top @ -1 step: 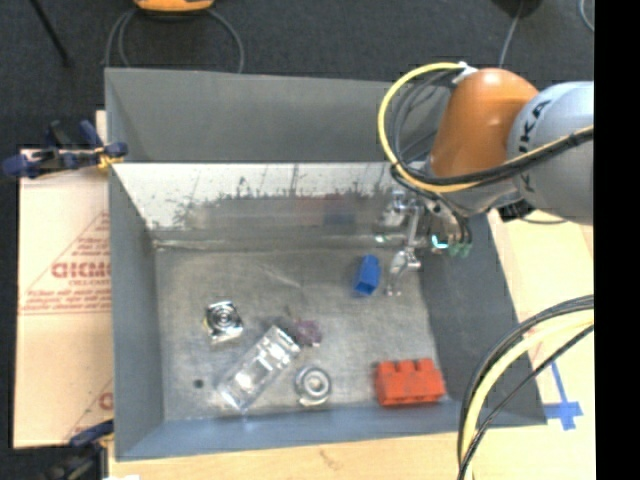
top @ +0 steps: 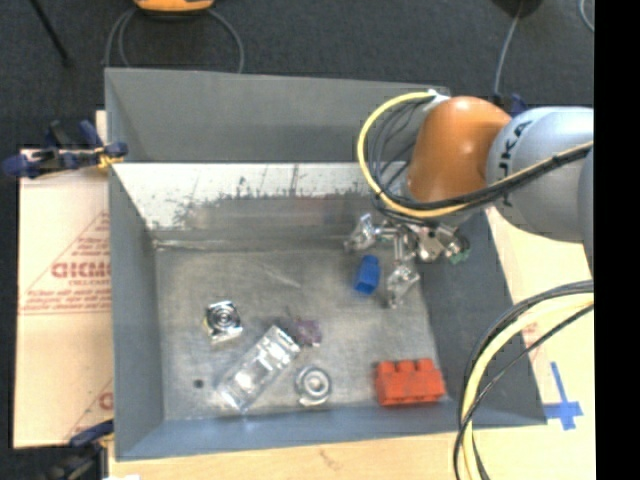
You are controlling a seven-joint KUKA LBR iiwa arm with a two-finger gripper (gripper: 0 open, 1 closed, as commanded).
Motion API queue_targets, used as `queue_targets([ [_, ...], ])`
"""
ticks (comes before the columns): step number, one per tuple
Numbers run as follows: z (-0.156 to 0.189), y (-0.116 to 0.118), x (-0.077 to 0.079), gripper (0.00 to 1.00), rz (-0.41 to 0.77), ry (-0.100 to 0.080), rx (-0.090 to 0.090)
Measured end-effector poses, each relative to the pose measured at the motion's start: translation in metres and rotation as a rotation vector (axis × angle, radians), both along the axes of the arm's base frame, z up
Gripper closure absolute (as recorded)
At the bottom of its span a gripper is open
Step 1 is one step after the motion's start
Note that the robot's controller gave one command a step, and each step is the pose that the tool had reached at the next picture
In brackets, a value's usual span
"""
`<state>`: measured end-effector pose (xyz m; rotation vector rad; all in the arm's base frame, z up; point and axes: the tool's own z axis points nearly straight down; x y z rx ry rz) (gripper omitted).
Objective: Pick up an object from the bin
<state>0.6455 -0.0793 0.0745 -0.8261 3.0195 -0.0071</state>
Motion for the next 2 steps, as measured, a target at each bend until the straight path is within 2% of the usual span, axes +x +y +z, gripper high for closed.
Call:
queue_targets([
  [1, 0.0279, 0.0095, -0.0052, 0.00, 0.110, 0.003, 0.000],
  [2, 0.0292, 0.0004, -0.0022, 0.00, 0.346, 0.005, -0.002],
])
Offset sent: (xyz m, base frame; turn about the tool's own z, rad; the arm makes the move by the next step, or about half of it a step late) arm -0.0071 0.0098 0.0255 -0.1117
